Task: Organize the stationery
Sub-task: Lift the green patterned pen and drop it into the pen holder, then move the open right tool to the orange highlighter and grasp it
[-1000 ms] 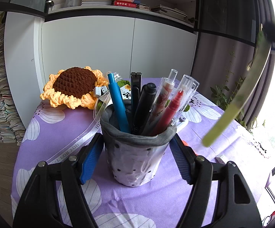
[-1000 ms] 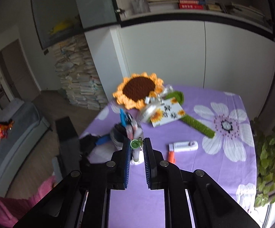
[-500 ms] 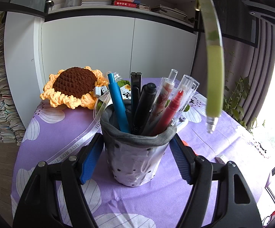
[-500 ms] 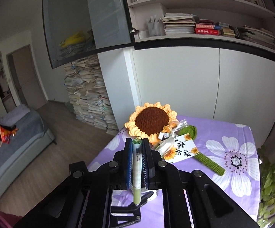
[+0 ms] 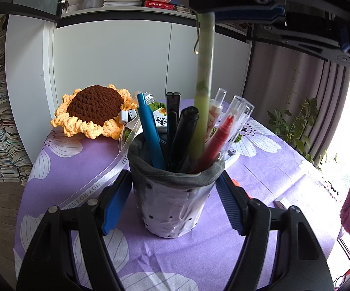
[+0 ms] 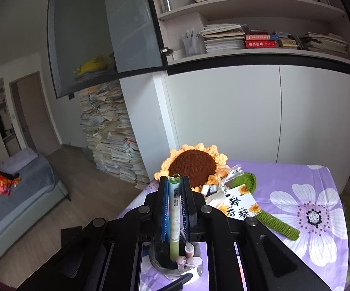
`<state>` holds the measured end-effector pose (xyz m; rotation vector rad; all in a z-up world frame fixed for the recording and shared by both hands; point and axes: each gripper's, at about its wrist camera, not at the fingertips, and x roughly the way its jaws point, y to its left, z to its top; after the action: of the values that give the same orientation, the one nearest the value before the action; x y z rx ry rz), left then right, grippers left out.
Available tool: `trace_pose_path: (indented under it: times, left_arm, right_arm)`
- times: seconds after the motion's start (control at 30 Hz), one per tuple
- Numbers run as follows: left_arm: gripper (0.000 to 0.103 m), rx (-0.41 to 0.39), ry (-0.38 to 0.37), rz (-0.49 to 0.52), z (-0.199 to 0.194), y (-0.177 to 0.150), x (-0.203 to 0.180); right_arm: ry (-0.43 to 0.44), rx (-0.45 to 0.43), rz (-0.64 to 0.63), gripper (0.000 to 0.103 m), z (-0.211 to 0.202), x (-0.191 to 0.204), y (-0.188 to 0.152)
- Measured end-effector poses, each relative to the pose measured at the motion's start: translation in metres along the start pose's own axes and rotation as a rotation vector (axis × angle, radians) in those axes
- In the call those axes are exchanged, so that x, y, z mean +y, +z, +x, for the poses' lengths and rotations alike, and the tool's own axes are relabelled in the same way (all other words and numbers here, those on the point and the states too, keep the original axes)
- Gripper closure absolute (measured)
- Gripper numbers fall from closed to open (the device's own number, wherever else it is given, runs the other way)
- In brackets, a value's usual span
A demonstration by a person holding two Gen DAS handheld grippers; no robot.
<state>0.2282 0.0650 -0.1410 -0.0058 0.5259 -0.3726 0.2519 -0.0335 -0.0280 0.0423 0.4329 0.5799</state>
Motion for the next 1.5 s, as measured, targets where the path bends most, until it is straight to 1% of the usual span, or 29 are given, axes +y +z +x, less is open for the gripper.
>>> trace_pose_path:
  times: [0.27, 0.43, 0.53, 0.63, 0.67, 0.7, 0.73, 0.77, 0.8, 0.87, 0.93, 0.97, 1.03, 1.13, 1.23, 1.5]
  left_arm:
    - [0.032, 0.0, 0.0, 0.0, 0.0, 0.0, 0.0]
    - [0.031, 0.001, 0.0, 0.0, 0.0, 0.0, 0.0]
    - [0.031, 0.004, -0.001, -0.002, 0.001, -0.001, 0.0]
    - [0.031, 0.005, -0.001, -0.001, 0.001, -0.001, 0.0]
    - [0.031, 0.005, -0.001, -0.001, 0.001, -0.001, 0.0]
    - [0.031, 0.005, -0.001, -0.001, 0.001, -0.001, 0.0]
    - [0.031, 0.006, 0.0, -0.001, 0.002, -0.001, 0.0]
    - [0.031, 0.006, 0.0, -0.001, 0.002, -0.001, 0.0]
    - [0.031, 0.006, 0.0, -0.001, 0.002, -0.001, 0.0]
    - [0.031, 0.006, 0.0, 0.0, 0.002, -0.001, 0.0]
    - [0.031, 0.006, 0.0, -0.001, 0.002, -0.001, 0.0]
    - [0.031, 0.006, 0.0, -0.001, 0.002, -0.001, 0.0]
    - [0.031, 0.006, 0.0, -0.001, 0.002, -0.001, 0.0]
    - [0.031, 0.006, 0.0, -0.001, 0.002, -0.001, 0.0]
    - [0.031, 0.006, 0.0, -0.001, 0.002, -0.001, 0.0]
    - [0.031, 0.007, 0.0, 0.0, 0.002, -0.001, 0.0]
  right_arm:
    - [-0.02, 0.07, -0.053, 0.092, -0.012, 0.006, -0.024]
    - [-0.031, 0.157, -0.075, 0.092, -0.01, 0.008, -0.035]
    - [-0.023, 0.203, -0.052, 0.092, -0.013, 0.004, -0.038]
    - [-0.026, 0.185, 0.0, 0.091, -0.03, -0.008, -0.036]
    - [-0.035, 0.166, 0.021, 0.086, -0.038, -0.014, -0.035]
    - [-0.047, 0.153, 0.036, 0.073, -0.044, -0.02, -0.035]
    - [-0.07, 0.148, 0.052, 0.064, -0.049, -0.027, -0.035]
    - [-0.11, 0.165, 0.067, 0.047, -0.049, -0.035, -0.037]
    - [-0.152, 0.195, 0.08, 0.044, -0.046, -0.043, -0.041]
    - [-0.206, 0.293, 0.112, 0.044, -0.03, -0.059, -0.054]
    - [-0.221, 0.4, 0.144, 0.044, -0.01, -0.074, -0.071]
    - [-0.228, 0.441, 0.157, 0.044, -0.001, -0.079, -0.079]
    - [-0.231, 0.487, 0.17, 0.044, 0.013, -0.087, -0.091]
    - [-0.216, 0.524, 0.164, 0.044, 0.026, -0.089, -0.101]
    - [-0.205, 0.545, 0.119, 0.044, 0.039, -0.084, -0.107]
    - [-0.214, 0.572, 0.058, 0.044, 0.064, -0.076, -0.109]
